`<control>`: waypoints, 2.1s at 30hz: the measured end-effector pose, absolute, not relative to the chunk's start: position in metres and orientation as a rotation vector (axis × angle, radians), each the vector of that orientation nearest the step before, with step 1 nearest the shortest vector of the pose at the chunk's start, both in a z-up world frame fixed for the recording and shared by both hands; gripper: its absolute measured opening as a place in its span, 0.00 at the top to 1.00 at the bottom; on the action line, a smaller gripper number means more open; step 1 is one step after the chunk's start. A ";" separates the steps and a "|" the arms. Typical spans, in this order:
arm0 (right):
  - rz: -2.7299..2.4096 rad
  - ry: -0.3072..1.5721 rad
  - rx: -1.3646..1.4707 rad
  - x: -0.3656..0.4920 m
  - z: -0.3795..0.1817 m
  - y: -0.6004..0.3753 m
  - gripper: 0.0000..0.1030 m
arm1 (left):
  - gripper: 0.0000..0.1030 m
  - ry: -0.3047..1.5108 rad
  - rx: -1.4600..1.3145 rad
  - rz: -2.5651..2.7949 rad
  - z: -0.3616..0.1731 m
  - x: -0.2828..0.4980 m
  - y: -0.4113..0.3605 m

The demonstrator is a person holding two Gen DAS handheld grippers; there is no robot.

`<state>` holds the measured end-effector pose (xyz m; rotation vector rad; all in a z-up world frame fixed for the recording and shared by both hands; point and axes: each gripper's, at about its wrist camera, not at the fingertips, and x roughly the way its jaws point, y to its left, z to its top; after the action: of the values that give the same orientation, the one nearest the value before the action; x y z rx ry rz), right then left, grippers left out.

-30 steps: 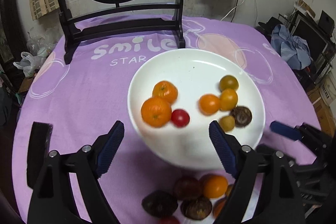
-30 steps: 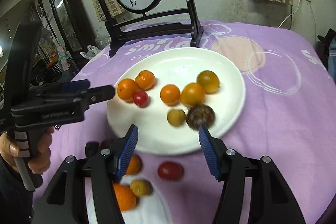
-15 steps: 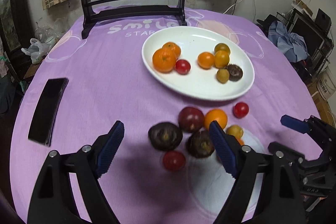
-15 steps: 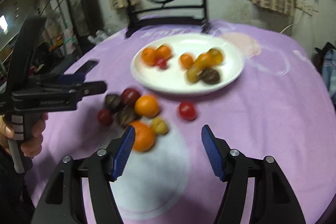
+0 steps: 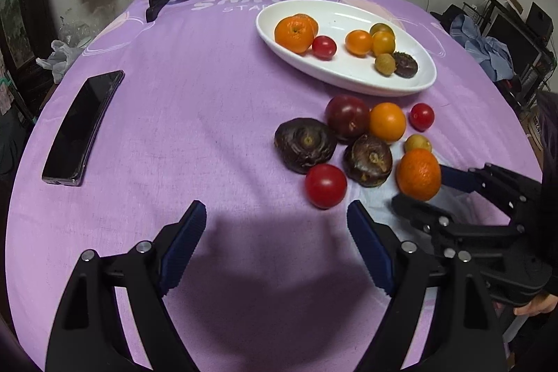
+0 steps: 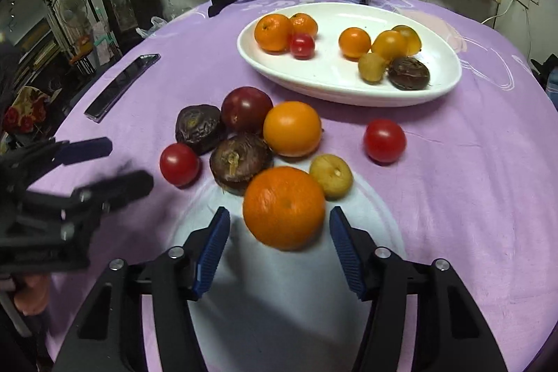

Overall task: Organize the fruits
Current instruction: 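Grasp a tangerine with the right tool while the left tool grasps a red cherry tomato, then carry the tangerine and tomato over the plate and open both tools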

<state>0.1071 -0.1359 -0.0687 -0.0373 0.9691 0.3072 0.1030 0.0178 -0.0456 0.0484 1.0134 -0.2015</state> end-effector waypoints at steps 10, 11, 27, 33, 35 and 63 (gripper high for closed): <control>0.372 1.023 0.091 0.102 -0.064 -0.156 0.58 | 0.22 1.038 0.080 -0.211 -0.054 0.106 0.005; 0.380 1.023 0.096 0.099 -0.063 -0.159 0.58 | 0.22 1.038 0.085 -0.212 -0.054 0.107 0.003; 0.370 0.957 0.136 0.059 -0.045 -0.217 0.58 | 0.42 1.059 0.112 -0.194 -0.067 0.138 -0.016; 0.367 0.941 0.136 0.055 -0.040 -0.222 0.58 | 0.72 1.042 0.153 -0.225 -0.060 0.128 -0.025; 0.362 0.923 0.134 0.052 -0.034 -0.225 0.58 | 0.72 1.032 0.158 -0.245 -0.052 0.119 -0.024; 0.317 0.744 0.023 0.165 0.033 -0.217 0.58 | 0.71 0.842 0.149 -0.296 0.047 0.224 -0.078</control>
<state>0.1647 -0.2166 0.0332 0.0228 0.7443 0.3167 0.2241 -0.0780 0.0467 0.1487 0.8416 -0.2961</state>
